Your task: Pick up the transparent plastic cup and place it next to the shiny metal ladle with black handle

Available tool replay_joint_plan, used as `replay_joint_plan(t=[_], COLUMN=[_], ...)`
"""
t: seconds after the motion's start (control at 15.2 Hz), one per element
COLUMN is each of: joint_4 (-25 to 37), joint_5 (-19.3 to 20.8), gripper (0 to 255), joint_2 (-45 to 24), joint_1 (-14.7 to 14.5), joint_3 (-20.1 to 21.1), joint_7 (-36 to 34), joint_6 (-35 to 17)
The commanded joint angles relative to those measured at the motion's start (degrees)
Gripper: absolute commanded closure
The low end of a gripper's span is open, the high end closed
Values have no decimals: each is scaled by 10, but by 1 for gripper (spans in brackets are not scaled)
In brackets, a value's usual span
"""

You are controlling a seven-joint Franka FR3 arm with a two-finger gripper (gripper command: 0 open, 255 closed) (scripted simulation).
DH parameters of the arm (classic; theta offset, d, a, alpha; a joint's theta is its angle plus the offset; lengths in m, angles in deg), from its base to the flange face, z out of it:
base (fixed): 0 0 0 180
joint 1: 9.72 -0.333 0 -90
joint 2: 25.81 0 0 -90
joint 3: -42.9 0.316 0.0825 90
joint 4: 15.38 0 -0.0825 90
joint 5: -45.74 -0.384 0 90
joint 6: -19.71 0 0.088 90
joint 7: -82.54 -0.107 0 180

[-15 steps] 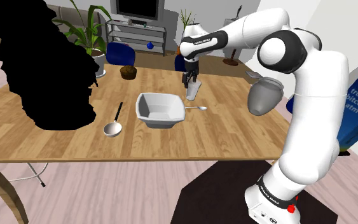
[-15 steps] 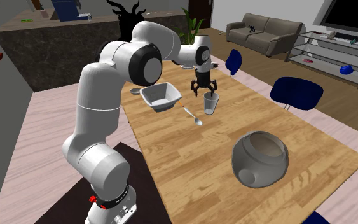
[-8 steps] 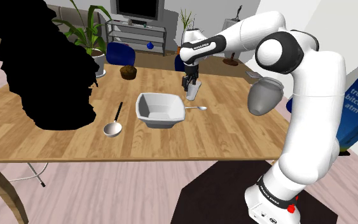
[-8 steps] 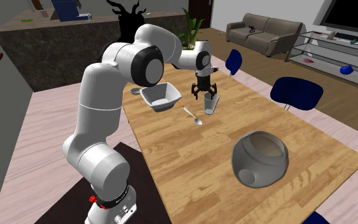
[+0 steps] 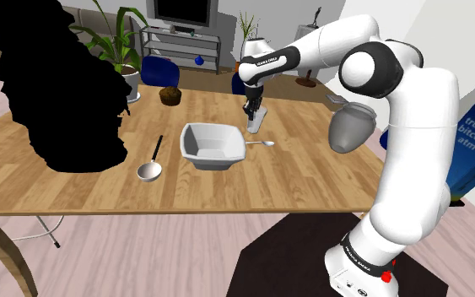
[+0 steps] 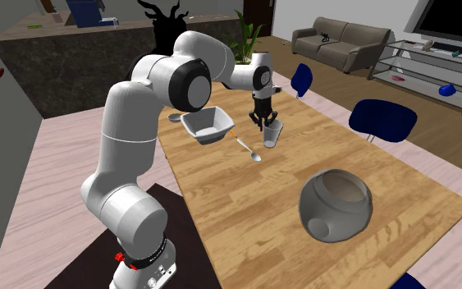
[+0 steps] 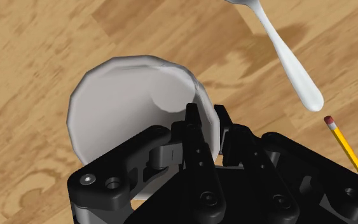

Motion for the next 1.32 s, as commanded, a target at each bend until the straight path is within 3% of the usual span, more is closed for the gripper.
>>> replay_joint_plan(t=[0.0, 0.33, 1.25], joint_4=[0, 0, 63], joint_5=[0, 0, -3], gripper=[255, 255, 255], joint_2=[0, 0, 30], joint_1=[0, 0, -1], joint_3=[0, 0, 0], joint_7=[0, 0, 14], joint_6=[0, 0, 93])
